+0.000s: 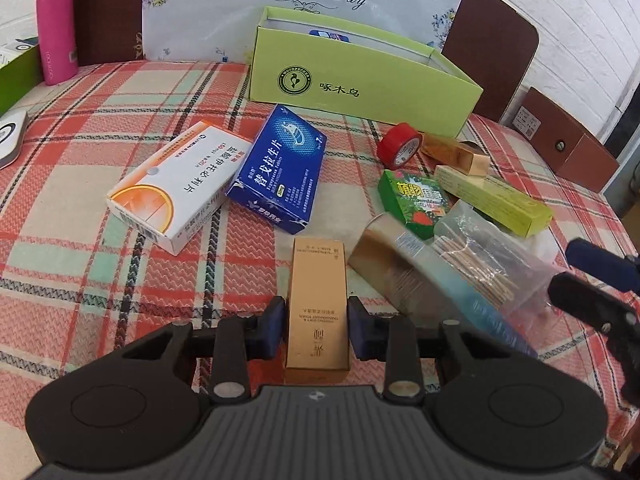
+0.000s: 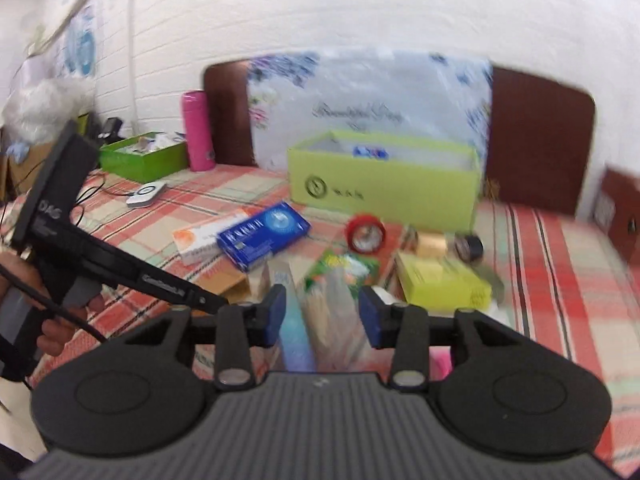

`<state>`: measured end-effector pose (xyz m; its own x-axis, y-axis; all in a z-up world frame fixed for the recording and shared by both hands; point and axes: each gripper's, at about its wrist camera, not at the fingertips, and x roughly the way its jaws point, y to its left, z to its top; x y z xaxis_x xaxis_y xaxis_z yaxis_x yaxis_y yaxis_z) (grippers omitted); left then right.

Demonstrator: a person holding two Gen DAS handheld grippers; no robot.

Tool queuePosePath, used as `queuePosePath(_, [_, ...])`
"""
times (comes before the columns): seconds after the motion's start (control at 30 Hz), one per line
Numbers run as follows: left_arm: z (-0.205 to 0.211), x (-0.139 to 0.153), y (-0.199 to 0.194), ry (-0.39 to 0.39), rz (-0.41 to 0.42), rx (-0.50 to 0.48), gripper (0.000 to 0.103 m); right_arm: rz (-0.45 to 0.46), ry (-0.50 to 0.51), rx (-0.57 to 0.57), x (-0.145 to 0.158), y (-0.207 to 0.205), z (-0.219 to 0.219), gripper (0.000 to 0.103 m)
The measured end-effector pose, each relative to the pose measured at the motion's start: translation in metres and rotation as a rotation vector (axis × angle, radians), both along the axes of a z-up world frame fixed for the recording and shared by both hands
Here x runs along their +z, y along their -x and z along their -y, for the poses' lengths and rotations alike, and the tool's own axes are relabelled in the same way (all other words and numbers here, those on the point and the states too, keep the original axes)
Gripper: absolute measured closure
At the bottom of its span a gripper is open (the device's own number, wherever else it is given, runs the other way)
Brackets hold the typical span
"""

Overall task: Organize objects
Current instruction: 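Grasp the gold box with left tool while right tool grasps the slim blue-white box, then carry gold box and slim box into the green box and release both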

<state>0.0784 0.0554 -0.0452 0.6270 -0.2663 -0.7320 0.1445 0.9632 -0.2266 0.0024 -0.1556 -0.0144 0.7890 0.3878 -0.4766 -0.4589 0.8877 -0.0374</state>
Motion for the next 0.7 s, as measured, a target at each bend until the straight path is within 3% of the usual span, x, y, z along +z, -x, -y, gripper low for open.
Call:
queuePosePath(0.2, [-0.002,0.001,0.003,-0.002,0.000,-0.004,0.069,-0.096,0.100,0.084,-0.030,-0.016,-0.037,0.060])
queuePosePath(0.47, [0.002,-0.001,-0.004,-0.019,-0.002,-0.002,0.068,-0.190,0.075,0.091,-0.045,-0.039,-0.044,0.062])
queuePosePath(0.53, [0.003,-0.002,-0.005,-0.019,0.000,-0.001,0.068,-0.194,0.087,0.087,-0.047,-0.043,-0.046,0.067])
queuePosePath(0.57, [0.004,-0.001,-0.005,-0.024,0.000,-0.005,0.069,-0.198,0.094,0.085,-0.048,-0.044,-0.046,0.077])
queuePosePath(0.6, [0.004,-0.001,-0.004,-0.029,0.004,-0.007,0.069,-0.209,0.090,0.086,-0.048,-0.045,-0.045,0.081])
queuePosePath(0.7, [0.002,0.002,-0.002,-0.032,0.005,-0.001,0.069,-0.252,0.036,0.087,-0.044,-0.047,-0.038,0.082])
